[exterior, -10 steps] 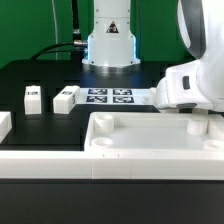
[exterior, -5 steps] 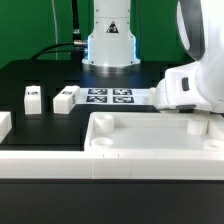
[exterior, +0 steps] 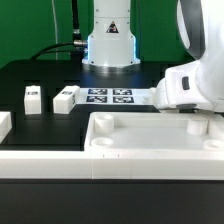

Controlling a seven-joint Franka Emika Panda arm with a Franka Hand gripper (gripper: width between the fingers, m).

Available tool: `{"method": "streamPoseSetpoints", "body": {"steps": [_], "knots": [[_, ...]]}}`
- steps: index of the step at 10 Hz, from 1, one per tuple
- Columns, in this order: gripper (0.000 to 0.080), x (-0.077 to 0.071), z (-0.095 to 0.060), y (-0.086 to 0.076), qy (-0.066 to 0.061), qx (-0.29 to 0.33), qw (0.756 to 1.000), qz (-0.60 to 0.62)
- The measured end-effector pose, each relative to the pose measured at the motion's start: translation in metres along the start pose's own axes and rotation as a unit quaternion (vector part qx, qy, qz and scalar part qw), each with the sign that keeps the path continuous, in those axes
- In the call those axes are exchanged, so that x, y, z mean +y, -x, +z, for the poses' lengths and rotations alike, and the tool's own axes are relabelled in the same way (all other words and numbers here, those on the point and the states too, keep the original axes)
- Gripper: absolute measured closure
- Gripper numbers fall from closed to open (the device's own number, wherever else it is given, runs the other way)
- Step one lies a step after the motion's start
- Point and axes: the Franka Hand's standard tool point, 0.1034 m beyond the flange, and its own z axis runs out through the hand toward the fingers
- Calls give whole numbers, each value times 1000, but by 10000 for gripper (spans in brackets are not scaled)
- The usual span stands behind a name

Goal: Assemble desk

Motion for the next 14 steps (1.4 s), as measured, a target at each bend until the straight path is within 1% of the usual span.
{"method": "streamPoseSetpoints", "body": {"steps": [1, 3, 4, 5, 6, 7, 8, 9, 10, 11, 12, 13, 14], "knots": [[511, 1, -6, 4, 0, 0, 1000, -7], [511, 5, -37, 26, -2, 1, 1000, -23], [511, 8, -46, 33, -4, 0, 1000, -26], [511, 11, -61, 42, -6, 1, 999, -34], [511, 12, -70, 43, -8, 12, 999, -43], [510, 11, -65, 42, -7, 8, 999, -44], [510, 11, -65, 40, -7, 11, 999, -44], [509, 9, -72, 31, -10, 58, 997, -43], [509, 9, -79, 28, -10, 120, 992, -41], [509, 14, -87, 40, -8, 131, 990, -51], [509, 16, -106, 36, -11, 173, 983, -53], [509, 16, -121, 39, -10, 206, 977, -58], [509, 14, -130, 38, -10, 234, 970, -59]]}}
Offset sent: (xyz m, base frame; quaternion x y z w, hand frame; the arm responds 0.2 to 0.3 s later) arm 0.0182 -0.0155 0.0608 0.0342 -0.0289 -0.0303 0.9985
